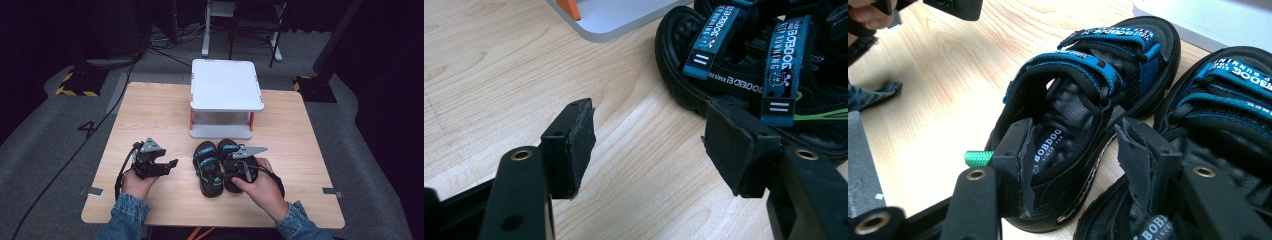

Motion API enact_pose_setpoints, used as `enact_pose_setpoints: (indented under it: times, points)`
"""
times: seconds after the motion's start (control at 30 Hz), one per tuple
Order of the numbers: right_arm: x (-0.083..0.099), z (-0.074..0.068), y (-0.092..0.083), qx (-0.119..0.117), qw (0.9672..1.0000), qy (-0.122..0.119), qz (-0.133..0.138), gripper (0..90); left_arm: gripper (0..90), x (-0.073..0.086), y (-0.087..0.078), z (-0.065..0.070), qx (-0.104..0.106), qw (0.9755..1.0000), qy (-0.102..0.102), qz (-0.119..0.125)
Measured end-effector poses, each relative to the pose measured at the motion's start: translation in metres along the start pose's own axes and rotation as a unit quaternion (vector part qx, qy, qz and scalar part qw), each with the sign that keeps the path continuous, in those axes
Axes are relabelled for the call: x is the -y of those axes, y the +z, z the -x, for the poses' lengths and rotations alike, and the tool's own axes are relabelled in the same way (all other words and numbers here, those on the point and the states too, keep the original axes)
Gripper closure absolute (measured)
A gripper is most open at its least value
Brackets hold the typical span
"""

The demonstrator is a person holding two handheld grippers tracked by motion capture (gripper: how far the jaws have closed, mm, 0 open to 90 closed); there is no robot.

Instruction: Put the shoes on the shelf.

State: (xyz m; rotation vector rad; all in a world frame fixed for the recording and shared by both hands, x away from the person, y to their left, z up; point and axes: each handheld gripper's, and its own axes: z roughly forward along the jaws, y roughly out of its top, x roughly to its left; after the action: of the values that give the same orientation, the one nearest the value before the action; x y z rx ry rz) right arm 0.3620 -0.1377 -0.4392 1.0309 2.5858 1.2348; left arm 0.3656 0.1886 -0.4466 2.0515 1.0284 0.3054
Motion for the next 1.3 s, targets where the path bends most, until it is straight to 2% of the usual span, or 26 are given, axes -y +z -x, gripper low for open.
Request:
enact_pose_setpoints:
  times: [0.13,0.17,0.2,0.27,0.3,0.37,0.4,0.53,0.63,0.67,0.7,0.73,0.77,0.87,0.9,0.93,0.97,1.0,1.1,1.2,1.3]
  points:
    - [-0.002,-0.002,-0.003,0.007,1.0,0.003,-0.003,48.5,37.4,0.0,0.0,0.0,-0.001,1.0,0.003,0.001]
    - [-0.003,-0.003,-0.007,0.01,0.9999,0.004,0.002,45.6,37.4,0.0,0.0,0.0,-0.001,1.0,0.002,0.0]
    - [-0.004,-0.002,-0.011,0.04,0.9992,-0.003,0.004,38.2,37.4,0.0,0.0,0.0,-0.001,1.0,-0.002,0.001]
    - [-0.004,-0.001,-0.013,0.046,0.9989,-0.001,0.006,39.3,37.4,0.0,0.0,0.0,-0.002,1.0,0.002,0.001]
    - [-0.004,0.005,-0.013,0.032,0.9991,0.027,0.006,36.5,37.4,0.0,0.0,0.0,0.001,1.0,0.001,-0.001]
    - [-0.002,0.01,-0.007,-0.003,0.9984,0.056,-0.002,34.2,37.4,0.0,0.001,0.001,0.001,1.0,0.0,-0.001]
    - [-0.002,0.01,-0.005,-0.009,0.998,0.062,-0.008,32.7,37.4,0.0,0.001,0.001,0.001,1.0,0.0,-0.002]
    - [0.0,0.01,0.005,-0.001,0.9979,0.064,-0.008,30.9,37.4,0.0,0.002,0.002,-0.002,1.0,0.002,-0.002]
    - [0.002,0.006,0.013,0.03,0.9985,0.044,-0.009,31.3,37.4,0.001,0.002,0.001,-0.003,1.0,0.001,-0.005]
    - [0.007,0.002,0.021,0.052,0.9972,0.053,-0.013,33.8,37.4,0.001,0.002,0.001,-0.003,1.0,0.001,-0.005]
    - [0.007,0.002,0.021,0.052,0.9972,0.053,-0.013,33.8,37.4,0.001,0.002,0.001,-0.003,1.0,0.003,-0.005]
    - [0.008,0.002,0.024,0.054,0.9977,0.036,-0.02,35.2,37.4,0.001,0.001,0.002,-0.001,1.0,0.001,-0.005]
    - [0.009,-0.001,0.025,0.068,0.9972,0.015,-0.028,37.1,37.4,0.001,0.002,0.002,-0.002,1.0,0.002,-0.005]
    - [0.008,-0.002,0.024,0.07,0.9971,0.006,-0.029,40.9,37.4,0.001,0.002,0.002,-0.002,1.0,0.002,-0.007]
    - [0.008,-0.001,0.023,0.071,0.997,-0.004,-0.03,42.8,37.4,0.001,0.002,0.002,-0.002,1.0,0.003,-0.008]
    - [0.008,-0.002,0.022,0.075,0.9966,-0.012,-0.032,48.0,37.4,0.001,0.002,0.001,-0.003,1.0,0.005,-0.007]
    - [0.007,-0.004,0.021,0.092,0.995,-0.021,-0.032,60.2,37.4,0.001,0.002,0.001,-0.002,1.0,0.004,-0.008]
    - [0.007,-0.004,0.021,0.092,0.995,-0.021,-0.032,60.2,37.4,0.001,0.002,0.001,-0.003,1.0,0.004,-0.008]
    - [0.006,-0.005,0.019,0.103,0.9942,-0.013,-0.03,70.6,37.4,0.001,0.002,0.001,-0.002,1.0,0.002,-0.008]
    - [0.006,-0.003,0.018,0.091,0.9955,0.004,-0.025,77.6,37.4,0.001,0.002,0.001,-0.004,1.0,0.001,-0.008]
    - [0.006,0.0,0.016,0.08,0.9964,0.02,-0.022,80.7,37.4,0.001,0.002,0.001,-0.004,1.0,0.001,-0.005]
